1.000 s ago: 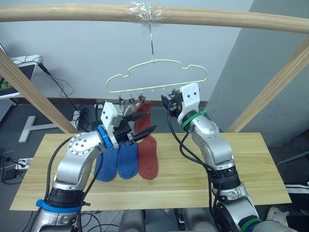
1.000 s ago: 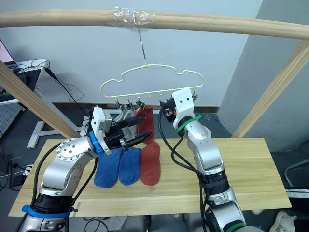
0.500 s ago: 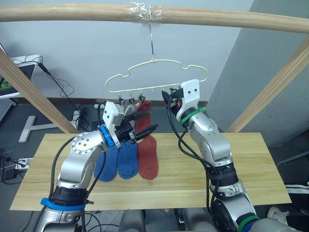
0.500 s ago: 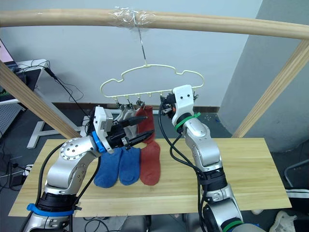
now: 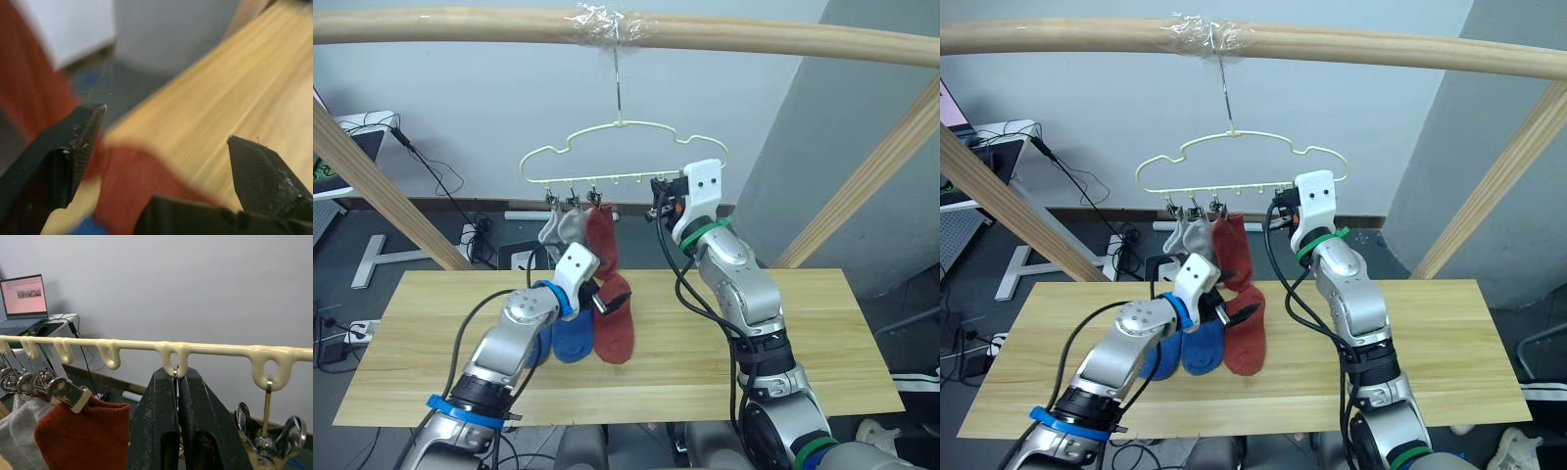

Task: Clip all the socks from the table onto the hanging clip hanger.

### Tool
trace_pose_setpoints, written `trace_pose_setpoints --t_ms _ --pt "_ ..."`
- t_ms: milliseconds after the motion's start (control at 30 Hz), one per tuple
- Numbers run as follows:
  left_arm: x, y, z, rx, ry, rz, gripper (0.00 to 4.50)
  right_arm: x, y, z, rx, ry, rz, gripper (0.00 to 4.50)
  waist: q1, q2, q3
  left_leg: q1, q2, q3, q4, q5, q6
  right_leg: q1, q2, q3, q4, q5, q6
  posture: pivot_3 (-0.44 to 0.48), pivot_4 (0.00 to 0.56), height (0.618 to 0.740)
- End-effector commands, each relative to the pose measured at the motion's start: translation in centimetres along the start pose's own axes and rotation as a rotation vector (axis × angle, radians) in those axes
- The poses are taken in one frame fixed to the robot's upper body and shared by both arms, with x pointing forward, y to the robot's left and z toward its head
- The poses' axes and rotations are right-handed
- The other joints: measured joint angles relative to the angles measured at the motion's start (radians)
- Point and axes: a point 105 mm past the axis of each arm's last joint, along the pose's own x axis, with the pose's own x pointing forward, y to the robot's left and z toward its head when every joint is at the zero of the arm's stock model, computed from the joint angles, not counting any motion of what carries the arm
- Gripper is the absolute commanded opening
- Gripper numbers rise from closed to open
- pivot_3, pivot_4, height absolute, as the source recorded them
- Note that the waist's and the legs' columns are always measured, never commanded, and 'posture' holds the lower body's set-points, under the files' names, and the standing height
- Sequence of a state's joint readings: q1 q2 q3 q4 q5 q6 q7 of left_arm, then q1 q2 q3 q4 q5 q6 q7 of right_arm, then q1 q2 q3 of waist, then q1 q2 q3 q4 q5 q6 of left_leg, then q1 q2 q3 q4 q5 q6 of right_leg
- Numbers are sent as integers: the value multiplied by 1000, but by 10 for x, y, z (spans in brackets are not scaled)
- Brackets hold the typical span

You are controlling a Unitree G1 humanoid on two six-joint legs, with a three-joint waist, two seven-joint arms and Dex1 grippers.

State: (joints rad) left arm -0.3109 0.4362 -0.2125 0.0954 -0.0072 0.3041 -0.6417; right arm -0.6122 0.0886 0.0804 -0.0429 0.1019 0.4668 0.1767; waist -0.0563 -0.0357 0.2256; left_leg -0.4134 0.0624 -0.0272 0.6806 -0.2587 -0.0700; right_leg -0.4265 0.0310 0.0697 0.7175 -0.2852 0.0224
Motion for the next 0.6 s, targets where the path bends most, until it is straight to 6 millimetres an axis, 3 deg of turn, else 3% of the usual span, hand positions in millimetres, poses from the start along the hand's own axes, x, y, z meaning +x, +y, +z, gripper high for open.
trace_pose_setpoints --t_ms 33,300,400,600 --pt "17 -1 -7 10 33 40 4487 3 9 23 3 -86 34 0 1 0 0 -1 0 0 0 0 0 0 0 0 0 0 0 -31 156 694" --pt "44 7 -36 -58 161 88 4487 2 10 23 2 -84 34 0 -2 0 -1 -3 0 0 0 0 0 -4 0 0 2 0 0 -58 162 694" --pt "44 7 -40 -36 171 74 3908 1 10 23 2 -84 31 0 -2 0 -1 -3 0 0 0 0 0 -4 0 0 2 0 0 -63 163 694" --pt "37 -1 -39 2 134 33 1959 1 9 23 4 -87 26 0 -3 0 -1 -3 0 0 0 0 0 -4 0 0 2 0 0 -66 163 694"
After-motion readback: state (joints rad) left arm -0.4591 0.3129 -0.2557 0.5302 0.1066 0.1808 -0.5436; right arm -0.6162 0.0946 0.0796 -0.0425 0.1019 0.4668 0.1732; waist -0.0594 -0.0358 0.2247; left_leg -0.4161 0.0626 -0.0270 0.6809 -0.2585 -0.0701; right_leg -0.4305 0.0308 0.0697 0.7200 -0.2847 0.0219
